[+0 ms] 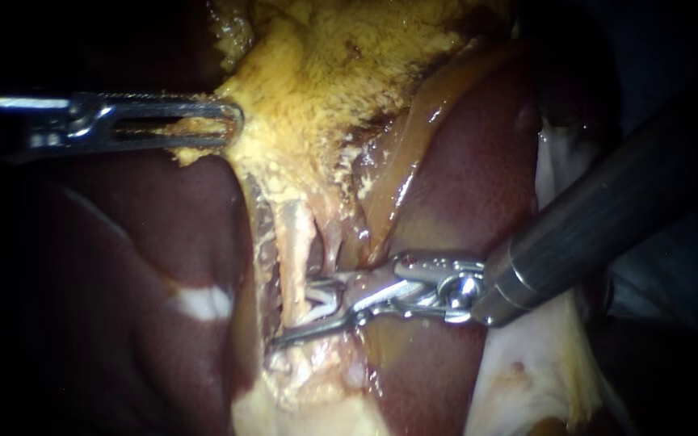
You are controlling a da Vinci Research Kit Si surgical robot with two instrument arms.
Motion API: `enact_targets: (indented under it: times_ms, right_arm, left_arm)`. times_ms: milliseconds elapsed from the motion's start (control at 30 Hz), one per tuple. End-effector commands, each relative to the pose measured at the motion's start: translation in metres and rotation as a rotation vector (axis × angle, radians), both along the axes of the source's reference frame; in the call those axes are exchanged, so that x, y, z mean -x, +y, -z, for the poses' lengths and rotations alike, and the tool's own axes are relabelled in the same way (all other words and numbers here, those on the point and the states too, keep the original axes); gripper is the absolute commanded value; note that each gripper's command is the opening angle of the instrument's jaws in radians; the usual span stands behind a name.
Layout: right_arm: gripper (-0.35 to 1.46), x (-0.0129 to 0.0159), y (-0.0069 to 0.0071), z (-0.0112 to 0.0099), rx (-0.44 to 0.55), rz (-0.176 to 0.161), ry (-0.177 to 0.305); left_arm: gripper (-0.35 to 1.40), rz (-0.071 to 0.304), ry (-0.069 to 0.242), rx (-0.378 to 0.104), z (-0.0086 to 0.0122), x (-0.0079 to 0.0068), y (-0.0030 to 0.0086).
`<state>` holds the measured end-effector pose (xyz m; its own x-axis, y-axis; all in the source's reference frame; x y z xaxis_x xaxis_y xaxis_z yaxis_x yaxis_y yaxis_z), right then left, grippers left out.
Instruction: Clipping first clip left tube
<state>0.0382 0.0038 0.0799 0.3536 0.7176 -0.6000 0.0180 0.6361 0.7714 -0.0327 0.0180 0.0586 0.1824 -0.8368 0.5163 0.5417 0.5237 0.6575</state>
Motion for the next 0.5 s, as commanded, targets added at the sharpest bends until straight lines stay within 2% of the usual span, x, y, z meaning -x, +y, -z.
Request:
enact_targets:
  times_ms: [33, 133, 233, 500]
  right_arm:
    - [0.32, 0.0000, 0.0000, 0.0000, 0.000, 0.000, 0.000]
    - [0.11, 0.0001, 0.0000, 0.0000, 0.000, 0.000, 0.003]
    - [-0.33, 0.0002, 0.0000, 0.0001, 0.000, 0.001, 0.003]
    - [-0.35, 0.0004, 0.0000, 0.0001, 0.003, -0.006, -0.001]
  left_arm:
    - [-0.35, -0.001, -0.001, 0.000, 0.0000, 0.0000, 0.0000]
    - [-0.35, -0.001, -0.001, 0.000, 0.0000, 0.0000, 0.0000]
    - [-0.35, -0.001, -0.001, 0.000, 0.0000, 0.0000, 0.0000]
    - [-0.35, -0.002, -0.001, 0.000, 0.0000, -0.0001, 0.0000]
